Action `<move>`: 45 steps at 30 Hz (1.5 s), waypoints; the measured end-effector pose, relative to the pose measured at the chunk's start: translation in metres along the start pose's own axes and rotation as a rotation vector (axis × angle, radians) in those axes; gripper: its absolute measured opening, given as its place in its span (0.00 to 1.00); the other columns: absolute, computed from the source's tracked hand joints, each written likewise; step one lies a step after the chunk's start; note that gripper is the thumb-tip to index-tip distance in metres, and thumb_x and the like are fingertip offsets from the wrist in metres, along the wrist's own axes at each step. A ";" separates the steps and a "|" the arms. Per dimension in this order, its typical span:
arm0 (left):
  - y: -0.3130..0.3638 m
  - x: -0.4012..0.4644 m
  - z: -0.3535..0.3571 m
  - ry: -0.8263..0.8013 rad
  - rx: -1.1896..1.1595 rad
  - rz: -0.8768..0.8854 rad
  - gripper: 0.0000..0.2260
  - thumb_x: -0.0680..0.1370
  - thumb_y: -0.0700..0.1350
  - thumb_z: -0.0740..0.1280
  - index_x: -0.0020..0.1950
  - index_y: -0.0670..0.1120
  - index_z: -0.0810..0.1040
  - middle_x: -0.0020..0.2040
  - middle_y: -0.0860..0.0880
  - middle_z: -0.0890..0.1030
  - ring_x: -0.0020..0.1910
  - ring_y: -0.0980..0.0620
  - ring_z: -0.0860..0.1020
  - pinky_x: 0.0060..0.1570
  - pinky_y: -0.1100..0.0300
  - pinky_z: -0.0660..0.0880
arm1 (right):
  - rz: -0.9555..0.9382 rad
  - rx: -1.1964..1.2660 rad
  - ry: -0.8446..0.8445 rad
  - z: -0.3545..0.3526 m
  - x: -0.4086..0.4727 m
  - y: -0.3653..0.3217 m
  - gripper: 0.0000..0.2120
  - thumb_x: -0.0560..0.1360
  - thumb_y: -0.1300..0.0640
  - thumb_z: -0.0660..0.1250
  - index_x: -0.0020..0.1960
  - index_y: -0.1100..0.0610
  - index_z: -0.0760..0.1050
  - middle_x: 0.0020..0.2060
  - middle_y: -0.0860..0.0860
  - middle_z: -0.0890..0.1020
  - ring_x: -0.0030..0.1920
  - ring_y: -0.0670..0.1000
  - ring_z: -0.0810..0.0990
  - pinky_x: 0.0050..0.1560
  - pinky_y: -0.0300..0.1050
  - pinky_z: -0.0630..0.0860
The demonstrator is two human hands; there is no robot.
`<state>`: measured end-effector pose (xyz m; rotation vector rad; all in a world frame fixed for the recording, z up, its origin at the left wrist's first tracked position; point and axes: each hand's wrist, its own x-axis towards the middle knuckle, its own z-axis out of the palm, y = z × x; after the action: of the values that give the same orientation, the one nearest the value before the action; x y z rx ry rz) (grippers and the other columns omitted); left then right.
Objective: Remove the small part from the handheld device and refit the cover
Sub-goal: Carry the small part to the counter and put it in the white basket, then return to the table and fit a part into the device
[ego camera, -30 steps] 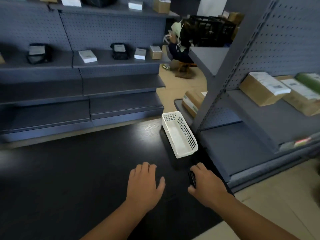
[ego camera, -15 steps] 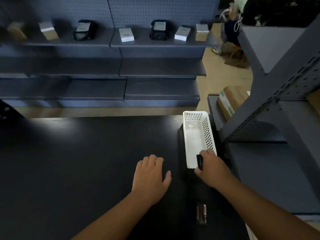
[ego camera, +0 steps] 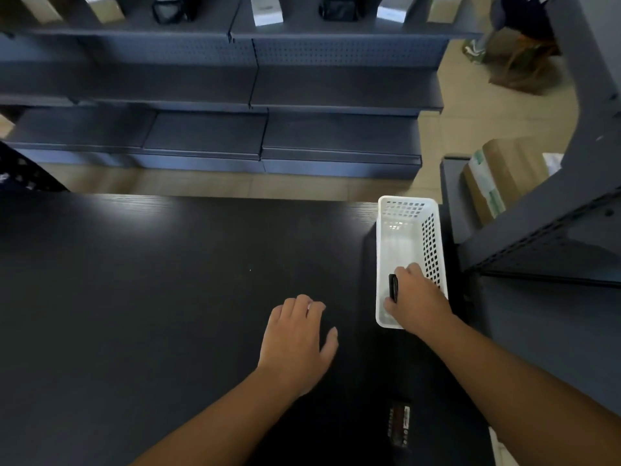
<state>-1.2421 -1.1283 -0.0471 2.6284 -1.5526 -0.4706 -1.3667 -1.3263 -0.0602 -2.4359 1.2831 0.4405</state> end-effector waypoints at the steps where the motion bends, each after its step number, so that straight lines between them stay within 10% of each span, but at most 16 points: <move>1: 0.000 0.000 0.001 0.000 -0.007 -0.004 0.23 0.82 0.61 0.55 0.72 0.51 0.71 0.65 0.52 0.75 0.64 0.51 0.73 0.68 0.54 0.70 | 0.000 -0.016 -0.005 0.003 0.004 0.000 0.19 0.78 0.49 0.69 0.63 0.57 0.70 0.59 0.54 0.70 0.53 0.58 0.80 0.53 0.52 0.80; 17: -0.019 -0.011 0.016 -0.021 0.014 -0.049 0.23 0.81 0.62 0.55 0.70 0.51 0.72 0.64 0.52 0.76 0.62 0.51 0.74 0.67 0.53 0.71 | -0.006 -0.116 0.047 0.029 0.006 0.015 0.16 0.82 0.47 0.64 0.62 0.58 0.71 0.58 0.54 0.70 0.52 0.55 0.80 0.49 0.48 0.79; 27: -0.016 -0.038 0.005 -0.017 0.013 0.046 0.23 0.82 0.62 0.55 0.72 0.51 0.71 0.65 0.52 0.75 0.64 0.52 0.74 0.69 0.54 0.70 | -0.097 -0.027 0.397 0.030 -0.108 0.008 0.22 0.70 0.60 0.76 0.62 0.63 0.78 0.57 0.58 0.79 0.52 0.58 0.80 0.47 0.53 0.83; 31: -0.019 -0.051 0.005 -0.035 0.024 0.084 0.22 0.82 0.61 0.56 0.72 0.51 0.71 0.65 0.52 0.75 0.64 0.52 0.73 0.68 0.54 0.71 | -0.134 -0.085 0.254 0.068 -0.150 0.004 0.26 0.70 0.52 0.76 0.66 0.58 0.77 0.61 0.56 0.78 0.54 0.55 0.79 0.47 0.48 0.81; 35: -0.029 -0.061 0.010 -0.064 0.035 0.104 0.23 0.83 0.61 0.55 0.73 0.51 0.71 0.66 0.52 0.75 0.64 0.52 0.73 0.68 0.54 0.70 | -0.083 -0.123 -0.002 0.114 -0.170 0.000 0.39 0.75 0.41 0.70 0.81 0.50 0.59 0.78 0.53 0.62 0.75 0.55 0.64 0.70 0.51 0.70; 39: -0.046 -0.066 0.016 -0.085 0.022 0.104 0.23 0.83 0.61 0.56 0.72 0.51 0.71 0.66 0.52 0.75 0.64 0.52 0.74 0.68 0.54 0.71 | -0.009 -0.145 -0.161 0.132 -0.173 -0.001 0.44 0.76 0.46 0.72 0.83 0.50 0.50 0.82 0.53 0.54 0.81 0.57 0.53 0.79 0.57 0.58; 45: -0.067 -0.069 0.023 -0.115 0.004 0.095 0.22 0.82 0.62 0.57 0.72 0.52 0.72 0.65 0.52 0.75 0.63 0.52 0.74 0.67 0.55 0.71 | -0.017 0.035 -0.154 0.139 -0.174 0.008 0.40 0.77 0.53 0.72 0.83 0.51 0.54 0.82 0.50 0.52 0.82 0.53 0.49 0.75 0.46 0.69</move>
<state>-1.2230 -1.0327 -0.0658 2.5577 -1.7033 -0.6221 -1.4827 -1.1427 -0.1105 -2.3320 1.1948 0.5842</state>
